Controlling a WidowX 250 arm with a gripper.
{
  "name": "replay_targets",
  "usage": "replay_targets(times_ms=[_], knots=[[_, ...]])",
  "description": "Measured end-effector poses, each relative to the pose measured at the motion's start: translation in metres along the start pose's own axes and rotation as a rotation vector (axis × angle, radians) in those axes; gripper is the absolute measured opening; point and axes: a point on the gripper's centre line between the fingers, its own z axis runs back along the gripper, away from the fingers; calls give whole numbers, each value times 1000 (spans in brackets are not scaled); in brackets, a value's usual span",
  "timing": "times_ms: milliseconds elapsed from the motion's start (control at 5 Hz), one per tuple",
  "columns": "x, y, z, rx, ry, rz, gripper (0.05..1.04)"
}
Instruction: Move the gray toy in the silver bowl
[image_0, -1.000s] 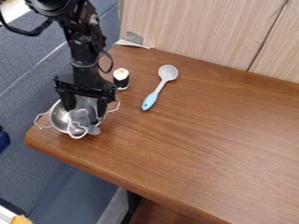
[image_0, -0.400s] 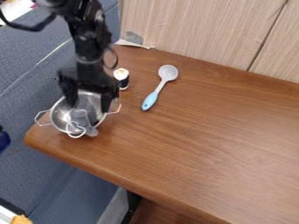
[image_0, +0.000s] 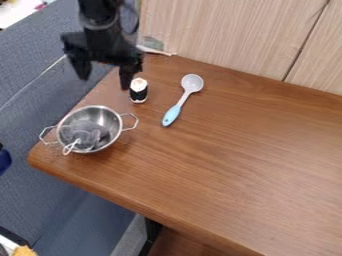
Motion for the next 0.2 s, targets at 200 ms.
replay_targets(times_ms=[200], knots=[[0, -2, 7, -28, -40, 8, 1000]])
